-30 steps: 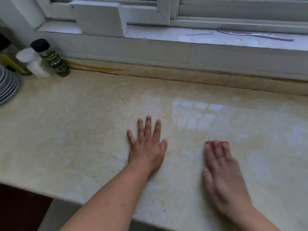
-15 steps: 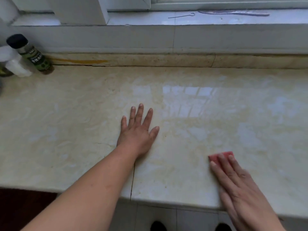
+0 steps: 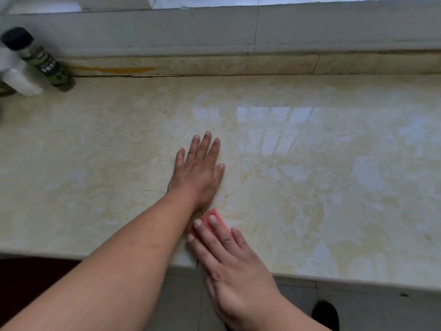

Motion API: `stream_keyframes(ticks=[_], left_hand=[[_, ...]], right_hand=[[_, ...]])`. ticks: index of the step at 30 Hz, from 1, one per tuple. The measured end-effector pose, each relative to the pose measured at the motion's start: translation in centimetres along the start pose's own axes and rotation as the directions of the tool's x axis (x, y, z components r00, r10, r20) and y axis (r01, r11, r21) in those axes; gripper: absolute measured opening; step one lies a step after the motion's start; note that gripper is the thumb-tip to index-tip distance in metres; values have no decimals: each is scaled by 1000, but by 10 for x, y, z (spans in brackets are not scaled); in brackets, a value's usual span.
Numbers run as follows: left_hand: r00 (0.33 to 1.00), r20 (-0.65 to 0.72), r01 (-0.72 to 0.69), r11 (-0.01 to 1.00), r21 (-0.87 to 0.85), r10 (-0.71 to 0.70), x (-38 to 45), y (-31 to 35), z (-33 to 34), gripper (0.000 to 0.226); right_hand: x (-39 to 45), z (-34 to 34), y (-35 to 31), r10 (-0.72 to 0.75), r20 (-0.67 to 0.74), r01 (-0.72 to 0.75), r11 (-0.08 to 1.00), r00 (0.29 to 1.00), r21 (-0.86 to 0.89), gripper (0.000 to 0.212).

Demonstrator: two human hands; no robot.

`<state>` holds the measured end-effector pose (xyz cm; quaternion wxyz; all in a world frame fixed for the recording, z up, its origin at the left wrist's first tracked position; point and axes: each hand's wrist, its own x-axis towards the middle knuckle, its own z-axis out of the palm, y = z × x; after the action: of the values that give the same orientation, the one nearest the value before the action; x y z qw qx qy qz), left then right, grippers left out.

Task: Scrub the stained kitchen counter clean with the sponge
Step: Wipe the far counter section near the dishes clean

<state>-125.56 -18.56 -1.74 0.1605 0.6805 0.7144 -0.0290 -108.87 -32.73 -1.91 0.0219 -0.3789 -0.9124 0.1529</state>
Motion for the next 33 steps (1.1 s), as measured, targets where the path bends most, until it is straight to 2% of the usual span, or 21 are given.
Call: stream_keyframes(ticks=[3,6,9,13,16,23,26,30,33], left_hand=[[1000,-8,-6,999,-33,6,-1,-1,0,64],[1000,-26,1,999,-47,-2,-1,-2,2,65],[1000,-26,8,999,-31,-9,-2,0,2,66],[999,-34,17,1000,-25,-18,-2,1,3,67],[999,-48,15,1000,-18,-16,-1,0,4,67],[998,-64,13,999,-40,-16,-2,0,4,67],[997,-68,16,999,-44,-19,-2,1,3,66],[996,-90,12,999,-53,-16,-2,0,4,67],[996,-88,13,999,-53,-18,-3,0,4,66]], right_hand=[[-32,-11,36,-3,27,3,1000,1000,-21,80],[-49,-29,60,128,32,-128,992,991,5,77],[-20,-38,70,177,27,-178,984,984,27,73],[59,-55,87,305,49,-308,943,951,124,69],[73,-59,90,287,62,-292,952,956,92,69],[-30,-37,58,157,82,-166,980,984,112,82],[0,-43,70,181,56,-187,976,982,110,76],[63,-57,78,297,28,-298,943,954,146,70],[45,-48,64,251,43,-255,959,967,124,72]])
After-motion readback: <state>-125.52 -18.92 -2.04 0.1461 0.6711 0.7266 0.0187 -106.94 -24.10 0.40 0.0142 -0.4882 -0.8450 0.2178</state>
